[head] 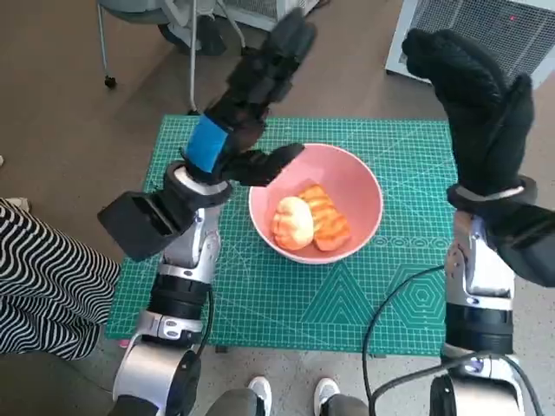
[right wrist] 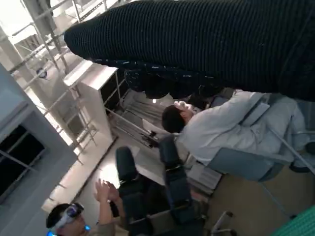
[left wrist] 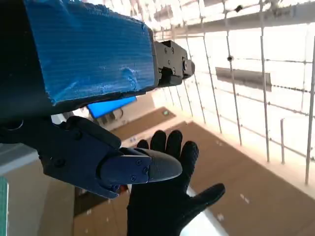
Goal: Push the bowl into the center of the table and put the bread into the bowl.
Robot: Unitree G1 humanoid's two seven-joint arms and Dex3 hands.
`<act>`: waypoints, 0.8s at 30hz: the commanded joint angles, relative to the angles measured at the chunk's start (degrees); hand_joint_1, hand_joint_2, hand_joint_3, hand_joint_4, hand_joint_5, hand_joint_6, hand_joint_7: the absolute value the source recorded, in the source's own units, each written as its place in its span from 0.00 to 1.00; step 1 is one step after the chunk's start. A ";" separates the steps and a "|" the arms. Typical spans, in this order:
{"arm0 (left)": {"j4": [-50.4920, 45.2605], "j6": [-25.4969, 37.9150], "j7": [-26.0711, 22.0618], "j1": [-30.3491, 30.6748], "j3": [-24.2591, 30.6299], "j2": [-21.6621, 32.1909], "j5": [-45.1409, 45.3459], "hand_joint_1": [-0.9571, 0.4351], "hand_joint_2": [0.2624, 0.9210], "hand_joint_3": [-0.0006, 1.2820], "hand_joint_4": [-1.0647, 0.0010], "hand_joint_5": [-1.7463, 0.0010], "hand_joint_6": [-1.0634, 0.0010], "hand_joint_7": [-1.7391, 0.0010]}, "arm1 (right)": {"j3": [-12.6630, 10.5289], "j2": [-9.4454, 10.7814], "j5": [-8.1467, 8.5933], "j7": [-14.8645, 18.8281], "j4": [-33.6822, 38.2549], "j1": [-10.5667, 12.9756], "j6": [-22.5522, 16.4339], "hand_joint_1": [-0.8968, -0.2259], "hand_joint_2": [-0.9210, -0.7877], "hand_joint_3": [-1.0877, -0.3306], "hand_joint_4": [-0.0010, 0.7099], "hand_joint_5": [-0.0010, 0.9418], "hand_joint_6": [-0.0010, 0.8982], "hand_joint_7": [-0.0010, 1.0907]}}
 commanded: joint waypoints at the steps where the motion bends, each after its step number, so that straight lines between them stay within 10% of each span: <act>1: 1.37 -1.00 0.02 0.69 1.01 0.01 -1.26 0.19 1.00 0.40 1.00 1.00 1.00 1.00 | 0.20 0.06 -0.95 -0.34 1.81 0.09 -0.09 0.23 0.00 0.50 0.22 0.00 0.04 0.40; 15: 1.74 -3.60 1.76 1.62 1.54 -1.79 -1.42 0.21 1.00 0.40 0.95 0.99 0.89 0.96 | 0.14 0.14 -0.13 -0.05 1.56 0.82 0.74 0.28 0.00 0.49 0.22 0.00 0.05 0.40; 24: 0.62 -3.21 2.85 2.59 1.11 -2.01 -1.20 0.21 1.00 0.38 0.92 0.99 1.00 0.74 | 0.50 0.57 -1.09 -1.03 0.93 1.66 0.65 0.28 0.00 0.49 0.22 0.00 0.04 0.40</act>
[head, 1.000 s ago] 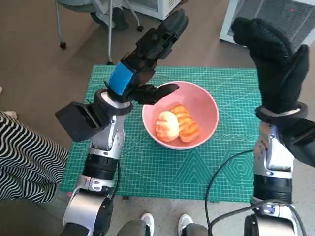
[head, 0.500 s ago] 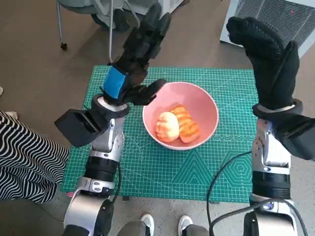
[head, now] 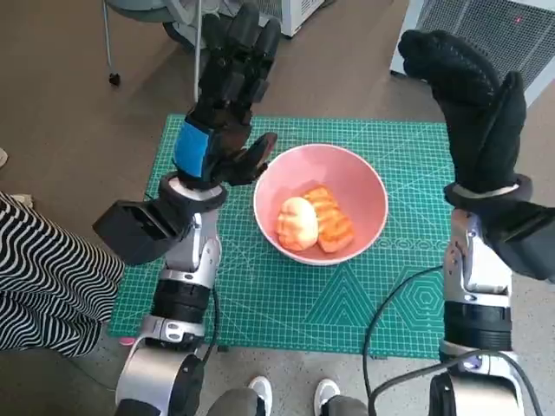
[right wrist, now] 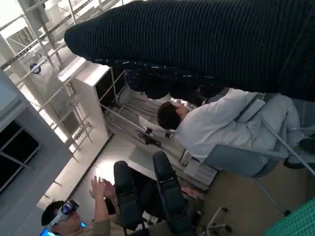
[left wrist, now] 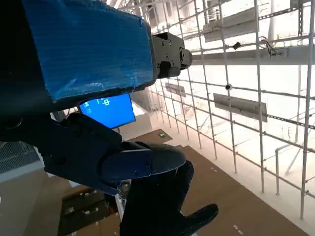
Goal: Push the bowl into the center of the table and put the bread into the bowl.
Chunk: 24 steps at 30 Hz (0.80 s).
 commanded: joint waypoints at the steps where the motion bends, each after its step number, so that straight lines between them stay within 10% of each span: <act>1: -1.04 -0.23 0.79 0.98 -0.47 -0.27 0.84 0.21 1.00 0.38 0.92 0.99 1.00 0.73 | 0.48 0.56 -1.09 -0.78 0.04 1.74 0.58 0.28 0.00 0.49 0.22 0.00 0.04 0.40; 24: 0.72 -0.16 -0.24 1.39 0.86 0.92 -0.95 0.20 1.00 0.33 0.90 0.98 1.00 0.75 | 0.14 1.05 -0.50 -0.96 2.24 1.95 -1.38 0.28 0.00 0.49 0.22 0.00 0.06 0.41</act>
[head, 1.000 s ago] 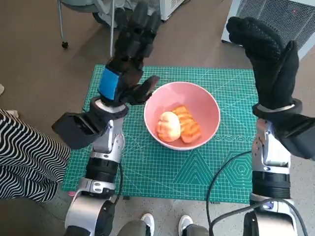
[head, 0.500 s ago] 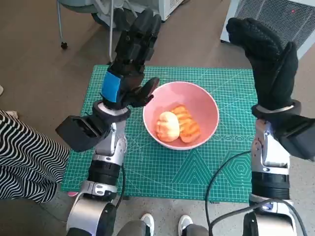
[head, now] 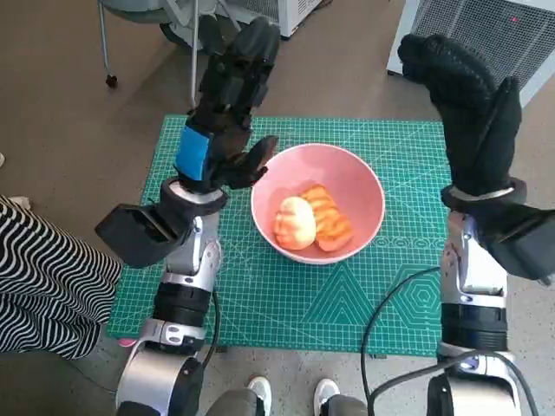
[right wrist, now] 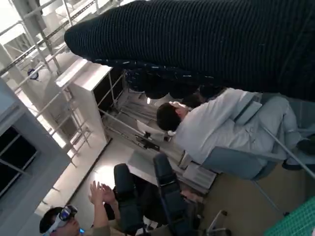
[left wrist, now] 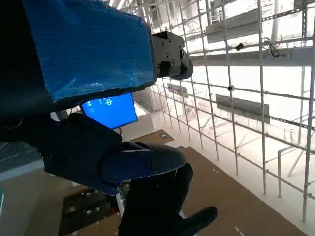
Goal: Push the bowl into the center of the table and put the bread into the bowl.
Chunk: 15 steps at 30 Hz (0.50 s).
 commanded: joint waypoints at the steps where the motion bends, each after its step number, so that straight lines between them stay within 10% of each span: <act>1: 0.97 -0.39 -0.71 0.70 0.50 0.30 -0.75 0.20 1.00 0.33 0.90 0.98 1.00 0.75 | -0.09 0.43 -0.46 -0.31 0.85 1.74 -0.13 0.27 0.00 0.49 0.22 0.00 0.06 0.41; 15: 2.19 -0.88 -3.36 0.97 1.60 0.82 -2.36 0.18 1.00 0.31 0.89 0.98 1.00 0.77 | 0.36 1.30 -1.61 -1.77 0.31 2.84 -1.20 0.27 0.00 0.49 0.21 0.00 0.06 0.41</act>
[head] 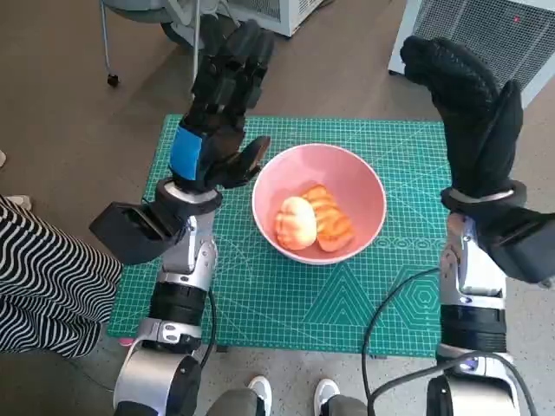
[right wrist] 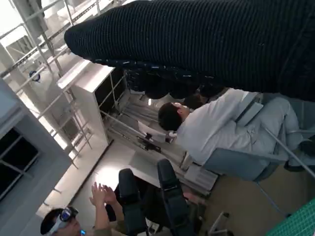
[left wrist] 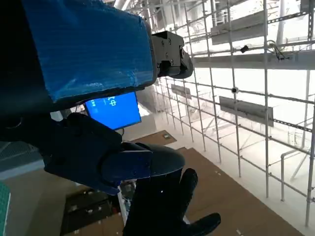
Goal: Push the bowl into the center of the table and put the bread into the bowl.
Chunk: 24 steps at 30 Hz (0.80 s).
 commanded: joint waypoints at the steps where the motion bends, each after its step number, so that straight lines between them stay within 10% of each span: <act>1: 0.20 -0.83 -0.81 0.94 0.47 0.45 -0.59 0.18 1.00 0.31 0.89 0.98 1.00 0.77 | 0.35 0.47 -1.22 -0.62 0.40 1.80 -0.13 0.27 0.00 0.49 0.21 0.00 0.06 0.41; 24: -1.00 -1.09 -3.16 2.68 0.76 0.47 -2.01 0.20 1.00 0.26 0.89 0.99 1.00 0.78 | -0.47 1.00 -0.07 0.36 0.91 3.19 -1.24 0.26 0.00 0.49 0.22 0.00 0.06 0.41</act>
